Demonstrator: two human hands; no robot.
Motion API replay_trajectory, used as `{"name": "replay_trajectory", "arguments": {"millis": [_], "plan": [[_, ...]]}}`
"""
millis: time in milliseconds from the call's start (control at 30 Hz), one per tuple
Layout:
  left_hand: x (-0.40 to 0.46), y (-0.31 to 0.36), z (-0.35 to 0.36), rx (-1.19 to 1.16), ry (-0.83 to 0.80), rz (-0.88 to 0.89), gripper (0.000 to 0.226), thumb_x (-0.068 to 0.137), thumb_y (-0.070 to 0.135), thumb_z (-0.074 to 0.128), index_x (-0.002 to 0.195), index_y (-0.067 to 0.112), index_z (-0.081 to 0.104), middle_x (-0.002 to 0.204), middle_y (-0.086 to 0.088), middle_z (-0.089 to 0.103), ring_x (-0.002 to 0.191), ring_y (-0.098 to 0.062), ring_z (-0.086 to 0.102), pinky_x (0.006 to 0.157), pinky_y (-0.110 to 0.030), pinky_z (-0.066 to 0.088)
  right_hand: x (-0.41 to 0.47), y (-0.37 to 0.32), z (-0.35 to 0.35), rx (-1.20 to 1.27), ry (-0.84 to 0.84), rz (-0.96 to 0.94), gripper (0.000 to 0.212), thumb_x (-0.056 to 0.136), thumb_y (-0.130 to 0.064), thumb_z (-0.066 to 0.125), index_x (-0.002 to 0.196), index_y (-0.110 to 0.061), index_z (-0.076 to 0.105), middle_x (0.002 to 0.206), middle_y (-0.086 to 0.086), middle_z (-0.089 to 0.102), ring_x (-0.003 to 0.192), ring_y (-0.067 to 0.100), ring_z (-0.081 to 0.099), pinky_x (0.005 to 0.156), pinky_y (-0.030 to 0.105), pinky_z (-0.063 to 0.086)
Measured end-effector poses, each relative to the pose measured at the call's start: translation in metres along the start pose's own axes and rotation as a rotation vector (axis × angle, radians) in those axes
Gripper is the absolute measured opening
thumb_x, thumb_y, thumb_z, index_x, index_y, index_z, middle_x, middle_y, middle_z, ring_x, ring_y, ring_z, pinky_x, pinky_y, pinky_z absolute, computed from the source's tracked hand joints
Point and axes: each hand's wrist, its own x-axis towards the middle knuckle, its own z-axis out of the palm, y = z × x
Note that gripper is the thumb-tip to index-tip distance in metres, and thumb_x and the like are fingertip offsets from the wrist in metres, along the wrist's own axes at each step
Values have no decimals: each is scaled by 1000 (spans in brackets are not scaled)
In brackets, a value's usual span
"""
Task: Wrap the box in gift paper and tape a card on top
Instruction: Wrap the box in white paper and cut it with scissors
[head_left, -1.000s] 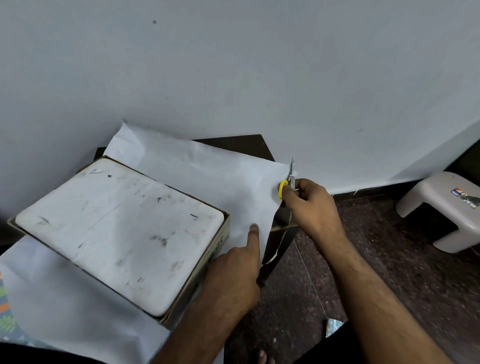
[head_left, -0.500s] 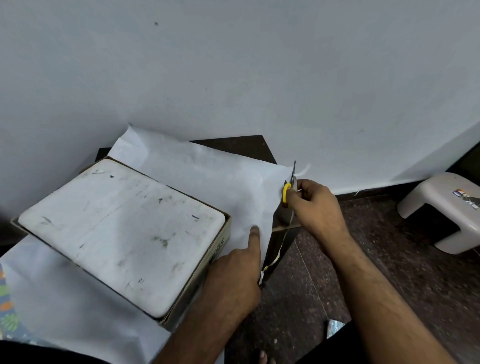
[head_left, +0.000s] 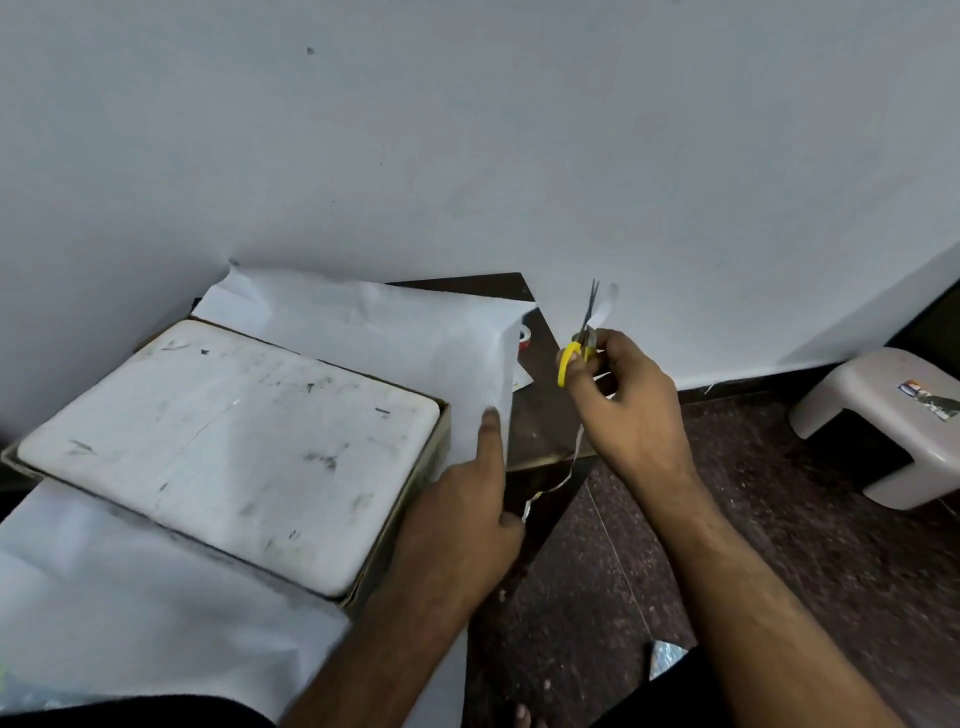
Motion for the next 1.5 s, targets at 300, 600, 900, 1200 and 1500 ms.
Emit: {"name": "replay_trajectory", "arguments": {"millis": [300, 600, 900, 1200, 1500], "plan": [[65, 1, -16, -326, 260, 11, 54, 89, 5, 62, 141, 14, 51, 97, -15, 66, 95, -36, 64, 69, -31, 42, -3, -8, 9, -93, -94, -24, 24, 95, -46, 59, 114, -32, 61, 77, -13, 62, 74, 10, 63, 76, 41, 56], [96, 9, -12, -330, 333, -35, 20, 92, 23, 64, 112, 18, 65, 88, -9, 66, 86, -30, 65, 69, -34, 47, -7, -21, 4, 81, -119, -66, 17, 95, -36, 60, 111, -33, 64, 80, -7, 67, 75, 8, 64, 72, 36, 56], [30, 53, -32, -974, -21, -6, 55, 109, 50, 32, 88, 18, 72, 61, 1, 57, 54, -7, 49, 51, -18, 38, -9, -43, -23, 898, -214, 97, 29, 102, -29, 56, 123, -11, 66, 93, 9, 71, 77, 21, 59, 47, 25, 36], [22, 25, -75, -1248, 544, 15, 28, 109, 17, 45, 103, 10, 71, 68, -3, 56, 60, -15, 53, 53, -25, 47, -6, -27, -29, 483, -397, 7, 40, 101, -27, 60, 136, -26, 41, 90, 7, 74, 76, 12, 63, 55, 27, 42], [13, 15, -90, -1244, 521, 39, 21, 104, 13, 55, 102, 9, 75, 85, -7, 68, 80, -18, 68, 77, -29, 57, -3, 10, 13, -639, -264, 58, 15, 96, -35, 62, 98, -20, 64, 96, 2, 65, 91, 27, 64, 76, 35, 52]]}}
